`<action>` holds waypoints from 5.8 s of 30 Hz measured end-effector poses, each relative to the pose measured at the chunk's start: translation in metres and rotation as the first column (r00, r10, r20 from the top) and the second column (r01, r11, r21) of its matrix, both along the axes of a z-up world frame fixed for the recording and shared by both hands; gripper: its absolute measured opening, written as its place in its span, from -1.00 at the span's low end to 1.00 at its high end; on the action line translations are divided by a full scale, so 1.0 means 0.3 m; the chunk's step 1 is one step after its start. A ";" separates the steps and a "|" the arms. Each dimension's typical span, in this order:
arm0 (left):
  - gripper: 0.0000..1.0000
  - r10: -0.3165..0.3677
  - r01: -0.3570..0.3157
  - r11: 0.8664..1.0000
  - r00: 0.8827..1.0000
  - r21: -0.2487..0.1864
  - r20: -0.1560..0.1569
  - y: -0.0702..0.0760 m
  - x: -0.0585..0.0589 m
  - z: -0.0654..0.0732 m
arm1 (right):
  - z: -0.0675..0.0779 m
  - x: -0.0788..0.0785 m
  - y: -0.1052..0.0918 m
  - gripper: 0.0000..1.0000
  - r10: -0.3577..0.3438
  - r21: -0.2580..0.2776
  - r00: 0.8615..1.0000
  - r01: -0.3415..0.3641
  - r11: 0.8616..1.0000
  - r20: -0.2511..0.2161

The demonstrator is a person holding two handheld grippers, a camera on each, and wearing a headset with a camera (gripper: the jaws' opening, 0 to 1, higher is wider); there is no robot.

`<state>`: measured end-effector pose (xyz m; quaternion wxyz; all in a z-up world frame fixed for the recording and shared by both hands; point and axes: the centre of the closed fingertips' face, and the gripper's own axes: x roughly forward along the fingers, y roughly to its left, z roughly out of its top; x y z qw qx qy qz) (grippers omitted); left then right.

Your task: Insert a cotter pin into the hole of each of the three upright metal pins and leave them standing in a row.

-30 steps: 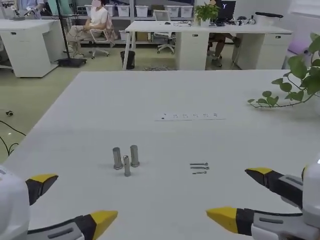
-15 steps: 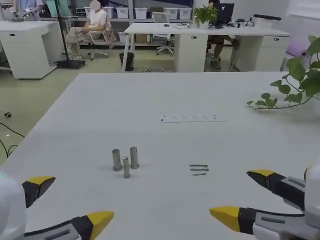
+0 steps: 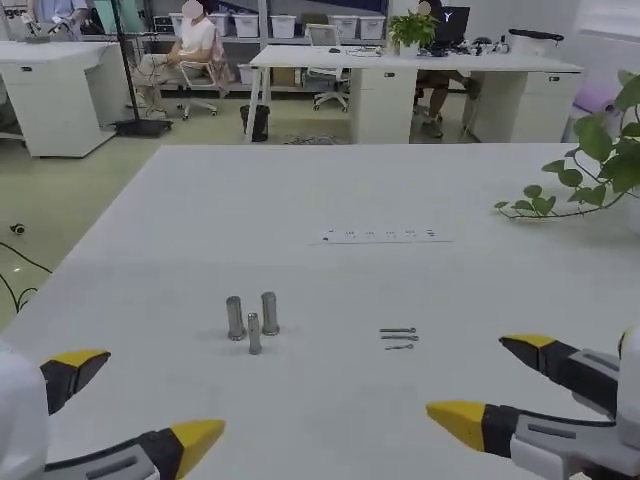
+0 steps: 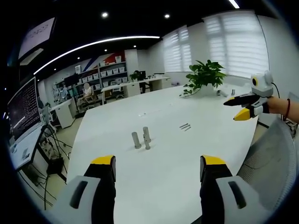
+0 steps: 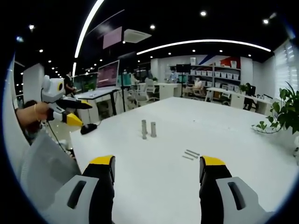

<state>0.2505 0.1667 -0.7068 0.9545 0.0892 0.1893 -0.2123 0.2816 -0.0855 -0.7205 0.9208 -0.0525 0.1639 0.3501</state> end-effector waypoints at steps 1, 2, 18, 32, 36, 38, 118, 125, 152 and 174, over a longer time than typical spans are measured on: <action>0.45 0.000 0.000 1.000 1.000 0.001 0.000 0.000 -0.001 -0.001 | -0.001 0.000 0.000 0.50 0.001 0.001 1.000 -0.001 1.000 -0.001; 0.45 0.000 0.000 1.000 1.000 0.001 0.000 0.000 -0.001 -0.001 | -0.002 -0.001 -0.001 0.50 0.001 0.001 1.000 -0.001 1.000 -0.003; 0.38 0.001 -0.001 1.000 1.000 -0.004 -0.012 0.007 0.008 -0.015 | -0.010 -0.005 0.004 0.50 0.011 0.002 1.000 -0.011 1.000 -0.013; 0.11 -0.040 0.040 0.999 0.999 0.012 -0.008 0.005 0.112 -0.055 | -0.015 0.013 0.027 0.36 0.047 0.005 0.999 -0.047 0.999 -0.002; 0.03 -0.044 0.044 0.999 0.999 0.002 0.011 0.000 0.162 -0.058 | -0.021 0.026 0.029 0.36 0.046 0.014 0.999 -0.046 0.999 -0.012; -0.01 -0.040 0.041 0.999 0.999 -0.025 0.014 -0.001 0.191 -0.058 | -0.026 0.032 0.030 0.36 0.047 0.017 0.999 -0.047 0.999 -0.018; -0.86 -0.164 0.159 0.986 0.978 -0.045 -0.127 -0.152 0.655 -0.427 | -0.185 0.168 0.060 0.28 0.109 0.043 0.983 -0.104 0.994 -0.145; -0.86 -0.232 0.227 0.972 0.967 -0.052 -0.108 -0.199 0.620 -0.404 | -0.183 0.167 0.065 0.28 0.111 0.045 0.983 -0.105 0.993 -0.146; -0.86 -0.561 0.557 0.828 0.825 -0.067 -0.072 -0.446 0.392 -0.357 | -0.185 0.153 0.074 0.28 0.127 0.042 0.980 -0.123 0.992 -0.151; -0.86 -0.636 0.637 0.771 0.767 -0.022 -0.091 -0.507 0.315 -0.399 | -0.191 0.142 0.066 0.25 0.130 0.028 0.979 -0.127 0.991 -0.159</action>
